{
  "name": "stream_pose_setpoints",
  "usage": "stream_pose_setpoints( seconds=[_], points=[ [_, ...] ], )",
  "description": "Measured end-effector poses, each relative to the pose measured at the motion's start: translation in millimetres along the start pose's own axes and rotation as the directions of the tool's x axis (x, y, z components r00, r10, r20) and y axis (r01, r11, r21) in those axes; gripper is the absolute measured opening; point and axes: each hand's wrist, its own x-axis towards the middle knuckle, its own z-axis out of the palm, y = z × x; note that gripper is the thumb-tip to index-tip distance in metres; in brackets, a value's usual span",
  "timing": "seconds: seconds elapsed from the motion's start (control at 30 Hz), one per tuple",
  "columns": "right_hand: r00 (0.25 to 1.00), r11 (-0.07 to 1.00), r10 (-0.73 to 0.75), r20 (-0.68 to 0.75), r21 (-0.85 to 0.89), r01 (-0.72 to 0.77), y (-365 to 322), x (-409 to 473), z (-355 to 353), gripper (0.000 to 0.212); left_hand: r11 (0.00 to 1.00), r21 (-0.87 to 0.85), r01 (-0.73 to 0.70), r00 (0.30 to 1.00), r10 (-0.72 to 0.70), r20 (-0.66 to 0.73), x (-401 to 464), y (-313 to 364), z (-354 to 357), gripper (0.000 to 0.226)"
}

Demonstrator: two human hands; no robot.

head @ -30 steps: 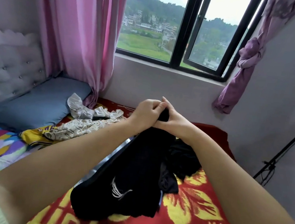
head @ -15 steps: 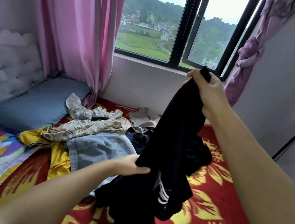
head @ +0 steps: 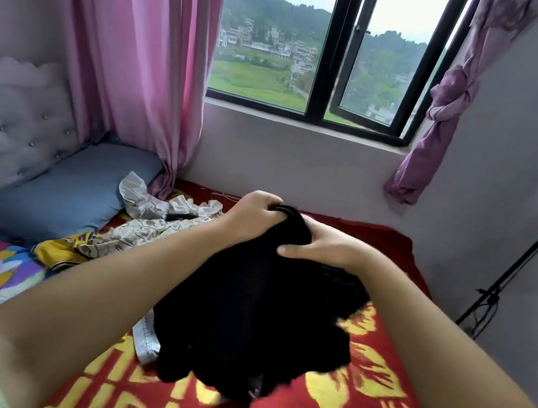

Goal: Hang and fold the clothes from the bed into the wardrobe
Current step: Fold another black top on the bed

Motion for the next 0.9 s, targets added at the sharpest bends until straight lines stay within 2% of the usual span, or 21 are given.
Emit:
stream_pose_setpoints(
  seconds=[0.07, 0.1, 0.17, 0.3, 0.37, 0.43, 0.47, 0.53, 0.6, 0.67, 0.73, 0.8, 0.83, 0.87, 0.9],
  points=[
    [0.988, 0.999, -0.026, -0.155, 0.034, 0.031, 0, 4, 9, 0.028, 0.999, 0.026, -0.047, 0.998, 0.046, 0.048, 2, 9, -2, 0.022],
    [0.975, 0.997, -0.014, -0.220, 0.077, 0.032, 0, 6, 10, 0.017, 0.998, 0.022, -0.057, 0.997, 0.056, 0.046, 1, 9, -4, 0.024],
    [0.955, 0.990, -0.014, -0.297, 0.129, 0.055, -3, 7, 10, 0.014, 0.998, 0.000, -0.064, 0.998, 0.064, 0.020, -1, 4, -9, 0.027],
    [0.920, 0.966, -0.115, -0.375, 0.174, 0.191, -19, 6, 5, 0.016, 0.996, -0.093, -0.015, 1.000, 0.015, 0.001, -13, -20, -15, 0.023],
    [0.895, 0.950, -0.121, -0.429, 0.210, 0.229, -23, 6, -1, 0.025, 0.995, -0.040, 0.089, 0.993, -0.085, 0.087, -23, -37, -19, 0.029],
    [0.861, 0.945, -0.109, -0.497, 0.215, 0.244, -22, 6, -8, 0.030, 0.978, 0.035, 0.207, 0.954, -0.210, 0.215, -30, -56, -22, 0.026],
    [0.847, 0.950, -0.102, -0.522, 0.201, 0.239, -20, 6, -10, 0.030, 0.965, 0.065, 0.252, 0.938, -0.261, 0.229, -30, -66, -23, 0.019],
    [0.837, 0.968, -0.078, -0.542, 0.161, 0.195, -14, 7, -14, 0.023, 0.956, 0.126, 0.266, 0.953, -0.281, 0.113, -26, -75, -25, 0.018],
    [0.849, 0.988, -0.032, -0.528, 0.112, 0.107, -6, 6, -15, 0.015, 0.967, 0.136, 0.217, 0.976, -0.212, -0.046, -18, -72, -32, 0.018],
    [0.887, 0.998, 0.012, -0.462, 0.062, 0.019, 0, 2, -19, 0.018, 0.981, 0.118, 0.152, 0.979, -0.134, -0.150, -9, -56, -42, 0.014],
    [0.969, 0.995, 0.029, -0.244, 0.097, -0.005, 2, -4, -21, 0.049, 0.993, 0.109, 0.048, 0.994, -0.037, -0.099, -1, -32, -46, 0.013],
    [0.999, 0.991, 0.011, -0.031, 0.136, -0.006, -2, -7, -14, 0.084, 0.988, 0.128, -0.088, 0.996, 0.086, 0.022, 4, -4, -38, 0.014],
    [1.000, 0.992, -0.017, 0.003, 0.124, 0.016, -4, -7, -8, 0.085, 0.980, 0.139, -0.144, 0.988, 0.134, 0.079, 5, 9, -31, 0.012],
    [0.999, 0.993, -0.045, -0.020, 0.105, 0.047, -5, -5, -1, 0.070, 0.973, 0.142, -0.183, 0.979, 0.167, 0.119, 7, 19, -25, 0.011],
    [0.995, 0.993, -0.057, -0.083, 0.100, 0.065, -6, -2, 4, 0.045, 0.970, 0.129, -0.207, 0.973, 0.189, 0.133, 8, 26, -21, 0.011]
  ],
)
